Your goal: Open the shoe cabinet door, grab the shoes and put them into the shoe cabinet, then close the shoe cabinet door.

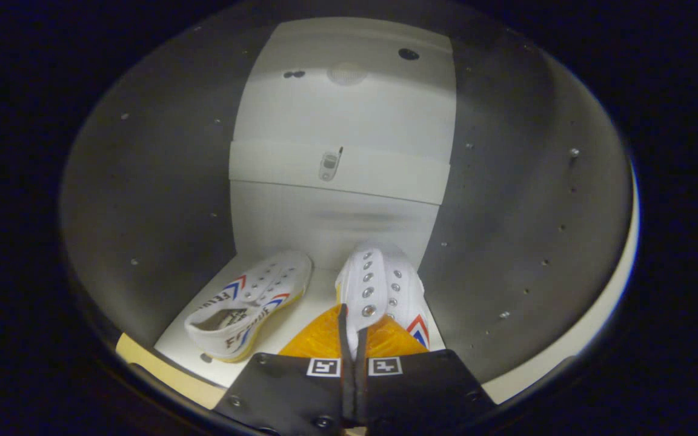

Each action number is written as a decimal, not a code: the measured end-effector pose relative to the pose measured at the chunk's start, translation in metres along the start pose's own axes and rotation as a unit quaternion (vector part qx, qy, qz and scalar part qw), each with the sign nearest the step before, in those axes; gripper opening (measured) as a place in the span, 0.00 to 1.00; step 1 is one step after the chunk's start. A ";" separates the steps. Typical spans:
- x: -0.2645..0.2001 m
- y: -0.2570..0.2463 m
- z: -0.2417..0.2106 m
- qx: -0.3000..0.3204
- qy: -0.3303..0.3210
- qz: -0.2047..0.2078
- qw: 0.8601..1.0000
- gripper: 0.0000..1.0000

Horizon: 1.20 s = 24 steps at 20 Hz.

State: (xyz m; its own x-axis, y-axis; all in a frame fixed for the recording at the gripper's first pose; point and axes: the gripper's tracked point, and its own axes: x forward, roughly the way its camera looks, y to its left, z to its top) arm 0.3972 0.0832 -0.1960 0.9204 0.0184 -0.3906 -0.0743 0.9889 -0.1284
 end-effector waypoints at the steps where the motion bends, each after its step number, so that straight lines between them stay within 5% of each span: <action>1: 0.011 -0.001 -0.008 0.004 0.014 0.001 1.000 0.02; 5: 0.045 0.007 -0.028 -0.011 0.054 0.010 0.998 0.02; 15: 0.049 0.008 -0.036 -0.011 0.066 0.008 0.998 0.04; 20: 0.047 0.016 -0.037 0.003 0.068 0.025 0.997 0.34; 24: 0.044 0.021 -0.034 0.004 0.062 0.025 0.998 0.71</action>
State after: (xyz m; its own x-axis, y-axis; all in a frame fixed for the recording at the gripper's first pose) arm 0.4232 0.1001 -0.2468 0.8608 0.0507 -0.5063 -0.1166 0.9882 -0.0992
